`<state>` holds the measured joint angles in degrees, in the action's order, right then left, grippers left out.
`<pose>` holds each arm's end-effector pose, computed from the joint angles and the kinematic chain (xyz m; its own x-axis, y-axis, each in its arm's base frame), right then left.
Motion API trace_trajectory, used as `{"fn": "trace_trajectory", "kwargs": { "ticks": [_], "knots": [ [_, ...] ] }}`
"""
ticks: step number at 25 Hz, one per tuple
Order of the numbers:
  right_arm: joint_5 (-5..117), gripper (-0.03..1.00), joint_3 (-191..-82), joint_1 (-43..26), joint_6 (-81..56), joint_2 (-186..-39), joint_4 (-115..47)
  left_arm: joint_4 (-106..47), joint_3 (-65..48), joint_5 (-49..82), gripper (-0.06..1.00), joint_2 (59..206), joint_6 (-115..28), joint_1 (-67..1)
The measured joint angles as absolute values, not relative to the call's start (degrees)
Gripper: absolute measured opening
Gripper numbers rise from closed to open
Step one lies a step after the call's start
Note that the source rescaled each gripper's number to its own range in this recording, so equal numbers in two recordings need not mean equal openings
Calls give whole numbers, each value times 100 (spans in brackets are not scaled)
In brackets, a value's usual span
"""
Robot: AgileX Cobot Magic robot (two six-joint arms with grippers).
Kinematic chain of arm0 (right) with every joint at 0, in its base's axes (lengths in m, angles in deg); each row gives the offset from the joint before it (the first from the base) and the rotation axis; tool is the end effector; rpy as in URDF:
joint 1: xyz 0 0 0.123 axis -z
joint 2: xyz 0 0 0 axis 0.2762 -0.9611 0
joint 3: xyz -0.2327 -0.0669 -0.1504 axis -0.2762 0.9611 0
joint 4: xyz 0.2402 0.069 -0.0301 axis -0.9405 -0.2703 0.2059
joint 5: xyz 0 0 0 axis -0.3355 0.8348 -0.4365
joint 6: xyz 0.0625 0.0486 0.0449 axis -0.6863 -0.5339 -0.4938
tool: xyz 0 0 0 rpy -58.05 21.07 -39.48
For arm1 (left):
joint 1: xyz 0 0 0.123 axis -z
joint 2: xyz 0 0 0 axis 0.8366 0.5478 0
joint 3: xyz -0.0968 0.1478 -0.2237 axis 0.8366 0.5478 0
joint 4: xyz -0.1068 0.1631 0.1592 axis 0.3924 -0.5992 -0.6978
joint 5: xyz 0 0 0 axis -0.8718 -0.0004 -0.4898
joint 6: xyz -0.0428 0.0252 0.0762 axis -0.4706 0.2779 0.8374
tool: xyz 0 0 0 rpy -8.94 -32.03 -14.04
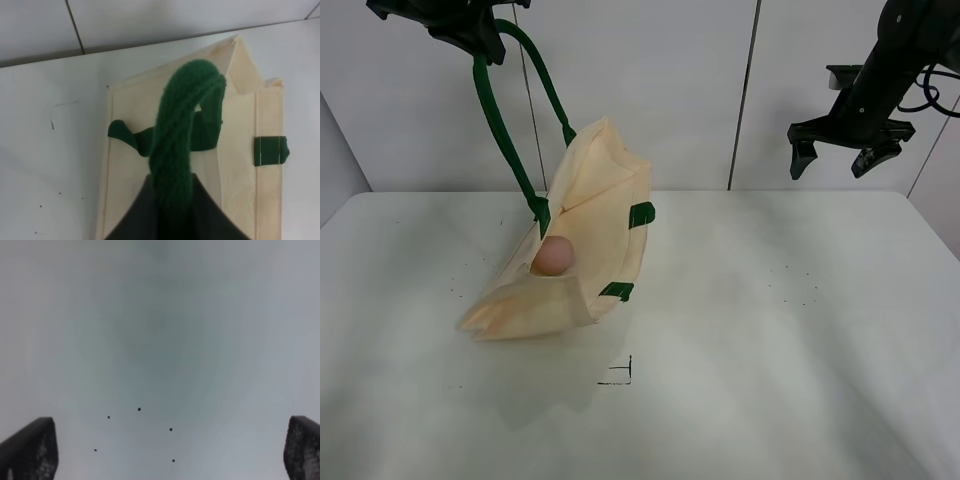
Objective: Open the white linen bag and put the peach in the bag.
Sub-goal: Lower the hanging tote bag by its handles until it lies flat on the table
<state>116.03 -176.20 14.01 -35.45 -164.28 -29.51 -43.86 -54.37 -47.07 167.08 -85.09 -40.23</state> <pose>0.4745 0.0212 0.2704 -0.9366 -0.0147 -0.3501 -0.0353 0.9980 0.0526 0.3922 -0.1155 0.4349 -0.7038 0.0783 -0.7060 0.1903 0.9784 -0.0811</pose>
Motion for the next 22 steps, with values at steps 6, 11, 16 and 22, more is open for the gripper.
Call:
{"fn": "trace_trajectory", "kwargs": {
  "ticks": [6,11,16,22],
  "knots": [
    [11589,100,-16849,1360,-3509,-15558,-2966,-4386,-5437,-4707,0,16708,-8509,-4023],
    [11591,100,-15012,1360,-3509,-13962,-2966,-4386,-5437,-4707,0,16708,-8509,-4023],
    [11598,100,-12929,1360,-3509,-11942,-2966,-4386,-5437,-4707,0,16708,-8509,-4023],
    [11608,100,-10574,1357,-3496,-9352,-2966,-4386,-5437,-4707,0,16708,-8509,-4023]
  ]
}}
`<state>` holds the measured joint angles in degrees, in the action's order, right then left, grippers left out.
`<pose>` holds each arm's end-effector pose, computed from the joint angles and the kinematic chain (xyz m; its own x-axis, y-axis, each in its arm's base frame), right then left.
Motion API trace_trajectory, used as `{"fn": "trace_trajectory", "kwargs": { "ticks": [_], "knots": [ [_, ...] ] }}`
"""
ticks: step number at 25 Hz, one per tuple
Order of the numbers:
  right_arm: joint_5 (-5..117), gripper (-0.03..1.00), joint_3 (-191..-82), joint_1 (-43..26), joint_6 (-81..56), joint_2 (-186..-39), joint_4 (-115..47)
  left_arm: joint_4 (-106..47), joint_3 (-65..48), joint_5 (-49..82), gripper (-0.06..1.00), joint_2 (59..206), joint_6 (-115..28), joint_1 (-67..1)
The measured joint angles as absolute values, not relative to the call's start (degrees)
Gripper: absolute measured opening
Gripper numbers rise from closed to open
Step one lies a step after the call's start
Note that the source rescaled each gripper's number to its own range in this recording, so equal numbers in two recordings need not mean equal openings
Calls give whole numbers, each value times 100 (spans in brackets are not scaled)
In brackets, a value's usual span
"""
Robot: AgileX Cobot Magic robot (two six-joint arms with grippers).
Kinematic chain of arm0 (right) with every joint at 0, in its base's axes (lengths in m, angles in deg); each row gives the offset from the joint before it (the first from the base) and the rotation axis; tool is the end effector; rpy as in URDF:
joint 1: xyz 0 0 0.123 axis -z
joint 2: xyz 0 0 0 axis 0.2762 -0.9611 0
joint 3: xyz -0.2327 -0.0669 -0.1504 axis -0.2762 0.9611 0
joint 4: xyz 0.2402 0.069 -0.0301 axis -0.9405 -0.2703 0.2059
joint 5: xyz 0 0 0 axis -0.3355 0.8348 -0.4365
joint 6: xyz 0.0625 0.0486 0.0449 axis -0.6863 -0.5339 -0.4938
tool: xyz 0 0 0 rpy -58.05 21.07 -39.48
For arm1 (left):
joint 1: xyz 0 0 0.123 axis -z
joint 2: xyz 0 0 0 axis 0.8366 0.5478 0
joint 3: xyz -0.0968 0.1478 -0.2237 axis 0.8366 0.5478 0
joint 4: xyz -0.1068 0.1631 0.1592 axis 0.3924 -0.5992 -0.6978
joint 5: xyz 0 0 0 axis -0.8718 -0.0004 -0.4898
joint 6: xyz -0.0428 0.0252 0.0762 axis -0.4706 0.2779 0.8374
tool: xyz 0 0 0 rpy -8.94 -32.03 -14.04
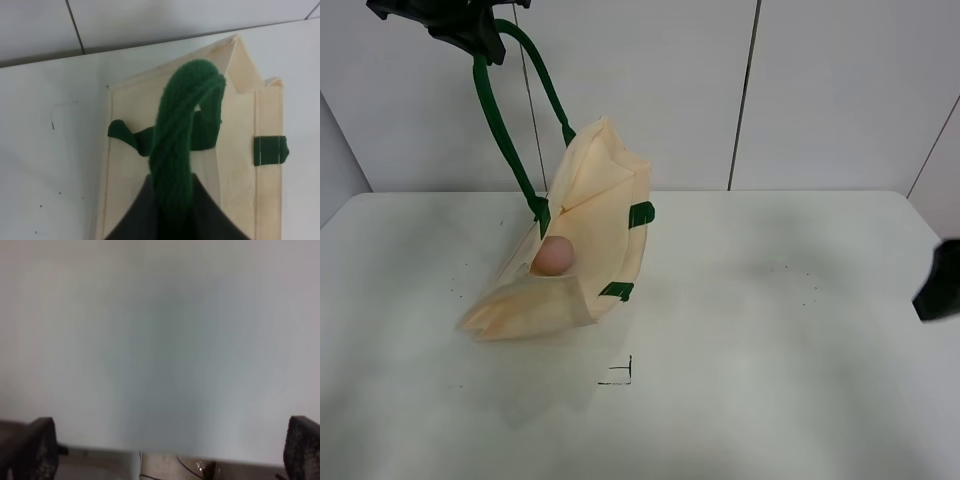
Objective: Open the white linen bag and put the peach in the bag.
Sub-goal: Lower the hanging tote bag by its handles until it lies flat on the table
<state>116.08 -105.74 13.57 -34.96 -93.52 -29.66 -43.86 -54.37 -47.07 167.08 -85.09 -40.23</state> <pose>0.1473 0.0110 0.3124 -0.9345 -0.0295 -0.3546 -0.0513 0.9973 0.0522 0.3922 -0.1155 0.4349 -0.7038 0.0783 -0.7060 0.1903 0.9784 -0.0811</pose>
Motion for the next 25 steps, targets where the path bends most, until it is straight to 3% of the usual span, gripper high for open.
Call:
{"fn": "trace_trajectory", "kwargs": {
  "ticks": [6,11,25],
  "knots": [
    [11012,100,-9074,1357,-3446,-6824,-2971,-4386,-5437,-4707,0,16708,-8509,-4023],
    [10648,100,-8487,1357,-3441,-5245,-2971,-4386,-5437,-4707,0,16708,-8509,-4023],
    [10557,100,-8456,1513,-3441,-4270,-2966,-4278,-4808,-4660,0,16714,-8509,-4023]
  ]
}}
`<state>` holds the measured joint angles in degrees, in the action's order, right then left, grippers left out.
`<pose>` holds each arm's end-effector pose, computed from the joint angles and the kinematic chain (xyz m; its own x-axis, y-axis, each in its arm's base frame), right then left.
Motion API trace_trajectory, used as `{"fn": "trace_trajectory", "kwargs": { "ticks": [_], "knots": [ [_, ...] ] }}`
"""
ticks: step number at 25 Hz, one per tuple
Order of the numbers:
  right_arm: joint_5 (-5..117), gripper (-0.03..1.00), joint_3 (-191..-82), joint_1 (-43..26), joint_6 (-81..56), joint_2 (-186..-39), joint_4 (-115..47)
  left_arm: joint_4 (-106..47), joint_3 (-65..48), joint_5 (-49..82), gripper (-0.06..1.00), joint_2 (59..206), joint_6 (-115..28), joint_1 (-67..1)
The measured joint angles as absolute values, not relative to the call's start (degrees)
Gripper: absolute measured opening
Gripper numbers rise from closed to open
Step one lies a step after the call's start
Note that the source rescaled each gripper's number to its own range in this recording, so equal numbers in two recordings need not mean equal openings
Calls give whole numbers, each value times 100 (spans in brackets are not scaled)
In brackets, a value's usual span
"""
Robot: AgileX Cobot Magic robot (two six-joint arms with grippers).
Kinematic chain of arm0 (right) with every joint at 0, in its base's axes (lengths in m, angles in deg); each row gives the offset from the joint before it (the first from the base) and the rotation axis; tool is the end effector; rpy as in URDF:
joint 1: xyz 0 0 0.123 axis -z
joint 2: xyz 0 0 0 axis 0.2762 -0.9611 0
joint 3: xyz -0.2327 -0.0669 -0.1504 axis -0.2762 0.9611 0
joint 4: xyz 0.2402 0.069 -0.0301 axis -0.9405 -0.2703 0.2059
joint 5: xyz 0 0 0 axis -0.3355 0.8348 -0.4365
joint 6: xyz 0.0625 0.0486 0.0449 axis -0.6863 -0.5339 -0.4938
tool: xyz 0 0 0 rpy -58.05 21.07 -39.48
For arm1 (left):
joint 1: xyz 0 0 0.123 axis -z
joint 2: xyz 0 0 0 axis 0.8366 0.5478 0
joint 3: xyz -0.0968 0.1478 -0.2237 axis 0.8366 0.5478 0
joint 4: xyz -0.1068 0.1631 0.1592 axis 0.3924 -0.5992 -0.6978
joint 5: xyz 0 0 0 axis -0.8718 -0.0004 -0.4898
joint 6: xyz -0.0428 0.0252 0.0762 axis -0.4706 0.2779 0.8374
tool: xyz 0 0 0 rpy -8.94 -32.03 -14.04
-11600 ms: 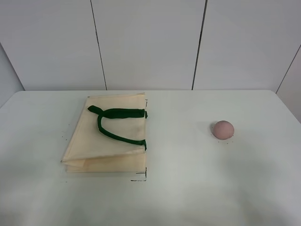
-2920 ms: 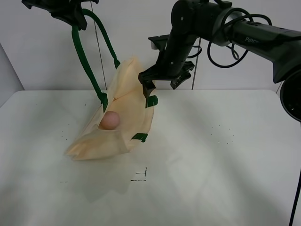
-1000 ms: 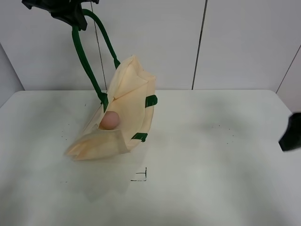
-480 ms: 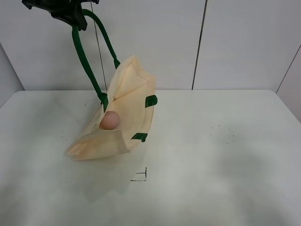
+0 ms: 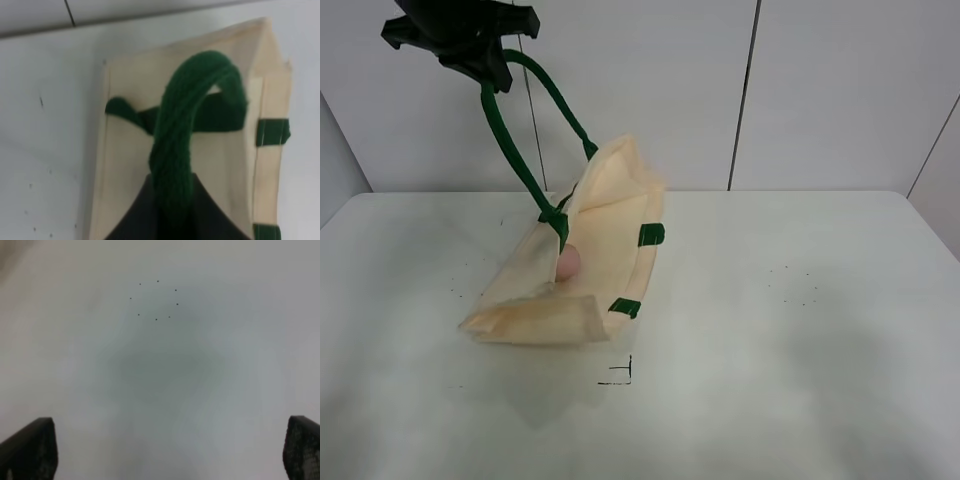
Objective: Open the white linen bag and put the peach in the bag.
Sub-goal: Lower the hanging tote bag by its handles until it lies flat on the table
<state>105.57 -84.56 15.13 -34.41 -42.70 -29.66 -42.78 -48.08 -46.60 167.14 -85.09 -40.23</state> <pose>0.0057 0.0044 0.2768 -0.4859 0.0026 -0.8740 -0.0522 0.9981 0.0320 0.3967 -0.1185 0.4032 -0.7724 0.0912 -0.6286 0.1878 0.9782 -0.0887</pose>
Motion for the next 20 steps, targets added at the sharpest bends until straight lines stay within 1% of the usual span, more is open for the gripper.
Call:
{"fn": "trace_trajectory", "kwargs": {
  "ticks": [4,9,17,19,20],
  "knots": [
    [10557,100,-8462,1595,-3441,-3953,-2972,-4257,-4530,-4473,0,16783,-8509,-4023],
    [10557,100,-8462,1429,-3441,-3953,-2972,-4240,-4463,-4351,0,17056,-8509,-4023],
    [10557,100,-8462,1424,-3441,-3953,-3034,-3708,-4463,-4243,0,18033,-8292,-4023],
    [10557,100,-8462,1424,-3441,-3953,-3038,-3478,-4463,-4209,5,18321,-8127,-4023],
    [10557,100,-8462,1424,-3441,-3953,-3038,-3409,-4463,-4188,12,18424,-8042,-4023]
  ]
}}
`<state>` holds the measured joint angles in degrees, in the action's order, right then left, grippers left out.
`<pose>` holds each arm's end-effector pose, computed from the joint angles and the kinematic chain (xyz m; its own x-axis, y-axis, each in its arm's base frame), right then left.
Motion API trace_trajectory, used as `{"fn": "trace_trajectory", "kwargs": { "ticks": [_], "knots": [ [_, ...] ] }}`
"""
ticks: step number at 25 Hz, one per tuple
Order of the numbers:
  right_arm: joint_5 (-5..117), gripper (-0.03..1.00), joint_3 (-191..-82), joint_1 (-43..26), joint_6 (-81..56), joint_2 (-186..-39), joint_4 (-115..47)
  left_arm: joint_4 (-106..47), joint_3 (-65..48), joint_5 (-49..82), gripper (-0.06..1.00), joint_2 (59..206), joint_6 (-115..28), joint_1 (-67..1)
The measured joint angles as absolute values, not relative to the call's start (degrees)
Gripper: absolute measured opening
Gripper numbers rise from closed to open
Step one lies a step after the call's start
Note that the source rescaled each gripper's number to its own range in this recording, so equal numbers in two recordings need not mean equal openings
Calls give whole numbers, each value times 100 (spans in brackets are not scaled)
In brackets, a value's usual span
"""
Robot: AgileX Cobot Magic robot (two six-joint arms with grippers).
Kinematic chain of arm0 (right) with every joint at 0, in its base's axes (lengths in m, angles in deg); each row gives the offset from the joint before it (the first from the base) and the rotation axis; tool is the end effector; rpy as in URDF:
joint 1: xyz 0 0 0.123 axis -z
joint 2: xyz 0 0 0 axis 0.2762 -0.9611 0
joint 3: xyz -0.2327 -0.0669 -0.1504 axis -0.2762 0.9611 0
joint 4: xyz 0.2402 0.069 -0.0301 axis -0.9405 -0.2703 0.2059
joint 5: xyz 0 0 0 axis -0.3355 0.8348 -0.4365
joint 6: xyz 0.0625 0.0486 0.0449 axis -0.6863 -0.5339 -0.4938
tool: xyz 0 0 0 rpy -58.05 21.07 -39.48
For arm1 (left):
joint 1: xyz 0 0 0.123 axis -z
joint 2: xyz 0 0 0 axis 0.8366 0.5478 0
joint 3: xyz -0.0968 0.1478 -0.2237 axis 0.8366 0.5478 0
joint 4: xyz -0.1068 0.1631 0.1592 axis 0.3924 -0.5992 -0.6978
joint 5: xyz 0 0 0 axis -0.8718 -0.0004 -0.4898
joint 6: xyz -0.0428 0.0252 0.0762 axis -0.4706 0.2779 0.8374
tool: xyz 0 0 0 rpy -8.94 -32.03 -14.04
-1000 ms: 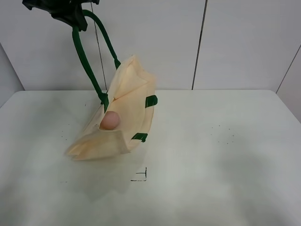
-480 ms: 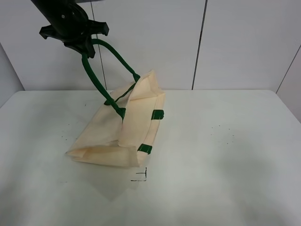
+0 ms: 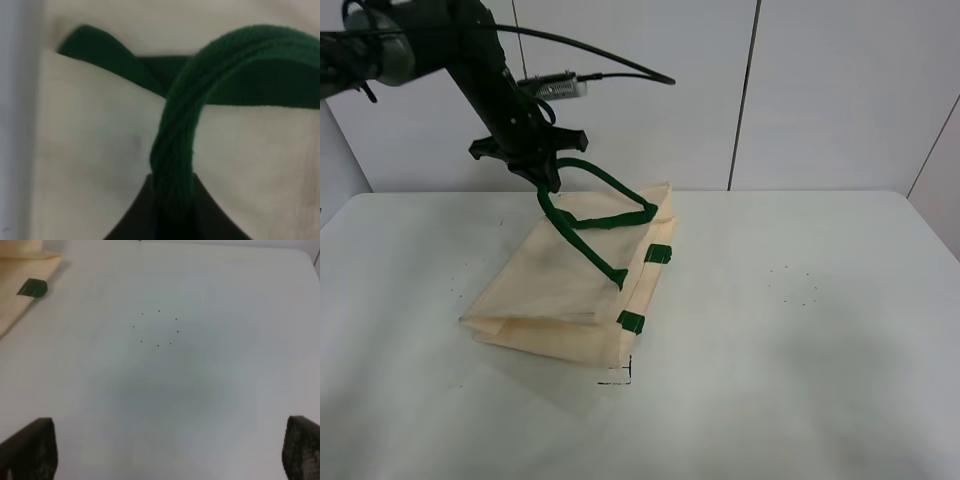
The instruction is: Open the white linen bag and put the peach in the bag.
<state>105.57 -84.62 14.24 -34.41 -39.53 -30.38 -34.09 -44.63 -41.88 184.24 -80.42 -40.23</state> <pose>-0.0031 0.0052 0.2773 -0.4361 0.0031 -0.8999 -0.0763 0.9963 0.0403 0.4572 -0.1492 0.2557 -0.9111 0.1448 -0.3860 0.2269 0.9579 -0.1762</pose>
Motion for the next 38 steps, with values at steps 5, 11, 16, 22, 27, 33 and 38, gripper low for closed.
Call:
{"fn": "trace_trajectory", "kwargs": {
  "ticks": [5,11,16,22,27,33,38],
  "knots": [
    [10557,100,-8462,1424,-3441,-3953,-3055,-3313,-4452,-4156,78,18737,-7936,-4023],
    [10557,100,-8462,1424,-3441,-3953,-3055,-4111,-4452,-4160,96,18738,-8030,-4023],
    [10557,100,-8462,1424,-3441,-3953,-3055,-4697,-4452,-4160,97,18738,-8251,-4138],
    [10557,100,-8462,1424,-3441,-3953,-3055,-4766,-4452,-4293,97,18831,-8258,-4999],
    [10557,100,-8462,1424,-3441,-3953,-3055,-4539,-4452,-4500,97,18820,-8204,-5678],
    [10557,100,-8462,1424,-3441,-3953,-3055,-4438,-3824,-4538,97,18132,-8170,-5667],
    [10557,100,-8462,1424,-3441,-3953,-3055,-4464,-2419,-4672,97,16944,-8146,-5632]
  ]
}}
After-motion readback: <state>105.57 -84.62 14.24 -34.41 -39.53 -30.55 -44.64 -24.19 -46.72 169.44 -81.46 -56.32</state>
